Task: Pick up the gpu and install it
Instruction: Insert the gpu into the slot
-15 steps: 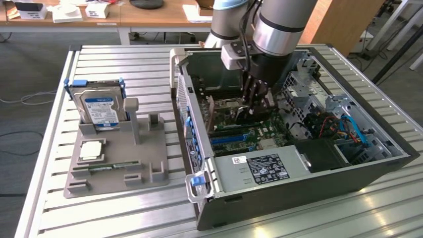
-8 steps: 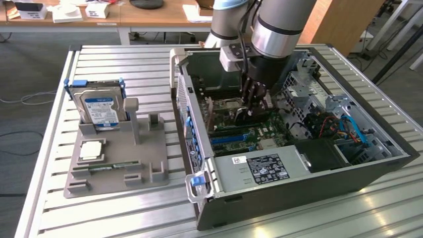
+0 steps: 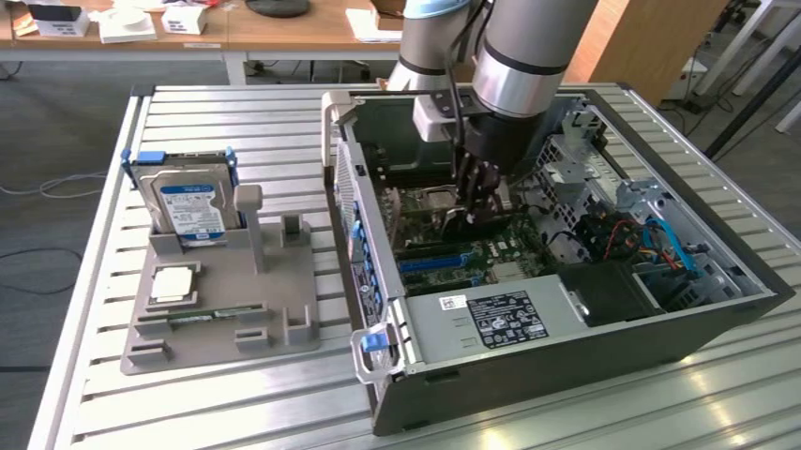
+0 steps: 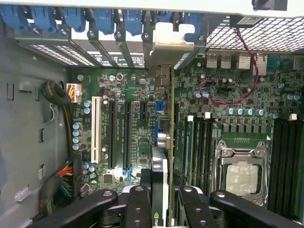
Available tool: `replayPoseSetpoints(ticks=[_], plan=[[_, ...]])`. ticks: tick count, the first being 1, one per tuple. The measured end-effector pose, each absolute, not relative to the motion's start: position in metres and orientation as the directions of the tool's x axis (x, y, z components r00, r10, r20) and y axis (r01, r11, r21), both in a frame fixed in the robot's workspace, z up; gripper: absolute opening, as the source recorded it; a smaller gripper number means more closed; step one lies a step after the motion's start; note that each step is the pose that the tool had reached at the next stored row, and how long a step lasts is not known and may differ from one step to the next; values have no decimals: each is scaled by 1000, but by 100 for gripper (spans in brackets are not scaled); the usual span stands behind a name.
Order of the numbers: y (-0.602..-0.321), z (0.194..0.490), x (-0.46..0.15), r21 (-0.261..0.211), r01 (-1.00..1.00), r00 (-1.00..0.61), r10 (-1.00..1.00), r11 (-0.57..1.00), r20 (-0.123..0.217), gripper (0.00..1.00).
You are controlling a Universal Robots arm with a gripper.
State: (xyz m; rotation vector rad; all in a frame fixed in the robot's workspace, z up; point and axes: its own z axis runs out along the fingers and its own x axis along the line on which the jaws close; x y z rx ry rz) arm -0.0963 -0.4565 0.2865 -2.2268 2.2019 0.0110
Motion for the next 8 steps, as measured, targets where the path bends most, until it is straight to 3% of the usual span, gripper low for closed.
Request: replayPoseSetpoints(ticks=[8], plan=[[-456,286,-99,-2,-1000,10,-1000,-10,-12,27]])
